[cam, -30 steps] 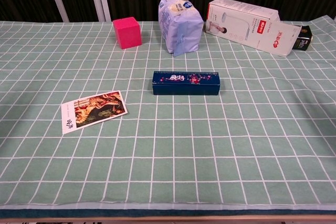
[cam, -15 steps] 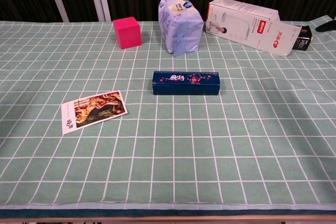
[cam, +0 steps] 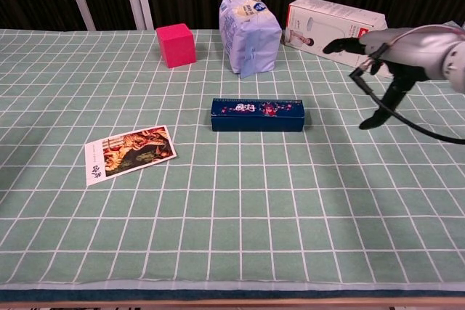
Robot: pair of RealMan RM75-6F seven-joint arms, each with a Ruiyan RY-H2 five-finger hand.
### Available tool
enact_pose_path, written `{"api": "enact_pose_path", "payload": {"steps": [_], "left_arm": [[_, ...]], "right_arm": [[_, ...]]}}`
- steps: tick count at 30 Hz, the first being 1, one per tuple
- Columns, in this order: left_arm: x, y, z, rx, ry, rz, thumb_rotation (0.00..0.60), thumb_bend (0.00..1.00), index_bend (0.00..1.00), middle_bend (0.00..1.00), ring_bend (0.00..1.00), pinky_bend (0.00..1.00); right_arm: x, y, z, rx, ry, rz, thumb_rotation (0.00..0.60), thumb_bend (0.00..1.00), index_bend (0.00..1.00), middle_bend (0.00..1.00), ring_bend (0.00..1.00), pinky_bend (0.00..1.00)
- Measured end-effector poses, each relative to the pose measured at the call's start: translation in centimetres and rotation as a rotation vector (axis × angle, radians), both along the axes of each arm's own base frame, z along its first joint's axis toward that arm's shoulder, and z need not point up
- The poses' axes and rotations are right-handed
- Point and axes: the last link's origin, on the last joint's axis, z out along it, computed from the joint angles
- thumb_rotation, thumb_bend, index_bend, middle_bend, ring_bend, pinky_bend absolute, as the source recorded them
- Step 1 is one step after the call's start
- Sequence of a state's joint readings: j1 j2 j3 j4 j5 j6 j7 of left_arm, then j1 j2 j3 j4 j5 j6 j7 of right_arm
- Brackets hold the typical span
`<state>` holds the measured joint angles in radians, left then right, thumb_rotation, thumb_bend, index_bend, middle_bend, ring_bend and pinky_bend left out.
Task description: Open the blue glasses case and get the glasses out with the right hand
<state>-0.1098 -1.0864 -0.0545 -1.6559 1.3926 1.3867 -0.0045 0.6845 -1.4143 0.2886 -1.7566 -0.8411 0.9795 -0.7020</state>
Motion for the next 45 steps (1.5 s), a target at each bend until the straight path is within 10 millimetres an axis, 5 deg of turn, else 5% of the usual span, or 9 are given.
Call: {"api": "enact_pose_path", "payload": {"steps": [12, 22, 45], "left_arm": [[-0.1, 0.2, 0.1, -0.005, -0.027, 0.015, 0.600, 0.00, 0.00, 0.00, 0.00, 0.00], [-0.2, 0.4, 0.2, -0.009, -0.048, 0.025, 0.600, 0.00, 0.00, 0.00, 0.00, 0.00], [-0.2, 0.4, 0.4, -0.006, -0.066, 0.031, 0.600, 0.00, 0.00, 0.00, 0.00, 0.00]], "right_arm": [[5.2, -3.2, -5.5, 0.083, 0.006, -0.028, 0.600, 0.29, 0.14, 0.00, 0.00, 0.24], [6.8, -4.3, -8.1, 0.121, 0.013, -0.081, 0.600, 0.40, 0.18, 0.00, 0.00, 0.24], [7.9, -4.5, -9.9, 0.127, 0.028, -0.091, 0.600, 0.47, 0.21, 0.00, 0.00, 0.24]]}}
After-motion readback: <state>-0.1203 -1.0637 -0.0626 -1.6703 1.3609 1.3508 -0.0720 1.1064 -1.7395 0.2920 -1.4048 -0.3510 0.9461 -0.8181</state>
